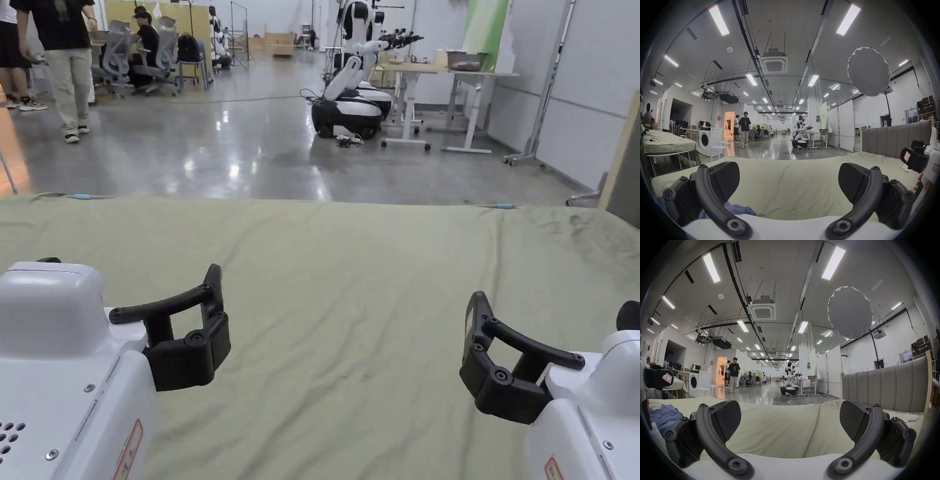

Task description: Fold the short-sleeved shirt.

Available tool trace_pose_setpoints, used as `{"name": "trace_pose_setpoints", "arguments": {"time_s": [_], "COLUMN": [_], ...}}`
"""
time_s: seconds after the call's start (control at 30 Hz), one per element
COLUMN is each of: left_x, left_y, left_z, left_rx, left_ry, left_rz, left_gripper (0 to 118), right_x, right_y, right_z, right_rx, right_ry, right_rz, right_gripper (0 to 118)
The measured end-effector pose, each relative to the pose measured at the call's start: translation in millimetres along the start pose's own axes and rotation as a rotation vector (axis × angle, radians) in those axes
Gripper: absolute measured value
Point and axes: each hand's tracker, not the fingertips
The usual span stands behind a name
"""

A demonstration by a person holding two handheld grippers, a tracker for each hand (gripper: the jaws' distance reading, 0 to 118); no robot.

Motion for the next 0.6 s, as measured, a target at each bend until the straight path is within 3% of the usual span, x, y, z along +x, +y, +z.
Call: {"name": "trace_pose_setpoints", "arguments": {"time_s": [0.17, 0.2, 0.23, 0.3, 0.4, 0.43, 0.5, 0.53, 0.57, 0.6], "left_x": [3, 7, 13, 27, 57, 63, 62, 56, 55, 55], "left_y": [0, 1, 3, 4, -21, -42, -79, -90, -94, -100], "left_z": [-1, -2, -3, -4, -5, -4, -1, 0, 4, 8], "left_rx": [-0.003, 0.003, 0.007, 0.016, 0.132, 0.226, 0.434, 0.501, 0.495, 0.436], "left_ry": [-0.002, -0.002, -0.001, -0.016, 0.068, 0.108, 0.162, 0.13, 0.072, 0.017], "left_rz": [-0.028, -0.054, -0.129, -0.389, -1.109, -1.43, -1.936, -2.05, -2.04, -1.95], "left_gripper": [118, 118, 118, 118, 118, 118, 118, 118, 118, 118], "right_x": [-3, -6, -11, -27, -47, -49, -44, -42, -41, -42], "right_y": [1, 2, 4, 1, -22, -34, -55, -61, -62, -61], "right_z": [-3, -4, -4, -2, 5, 7, 7, 7, 9, 11], "right_rx": [-0.007, -0.002, 0.017, 0.101, 0.279, 0.35, 0.454, 0.463, 0.439, 0.382], "right_ry": [0.009, 0.012, 0.013, 0.004, 0.002, 0.012, 0.027, 0.056, 0.107, 0.158], "right_rz": [0.008, 0.049, 0.158, 0.508, 1.208, 1.467, 1.838, 1.888, 1.862, 1.728], "right_gripper": [118, 118, 118, 118, 118, 118, 118, 118, 118, 118]}}
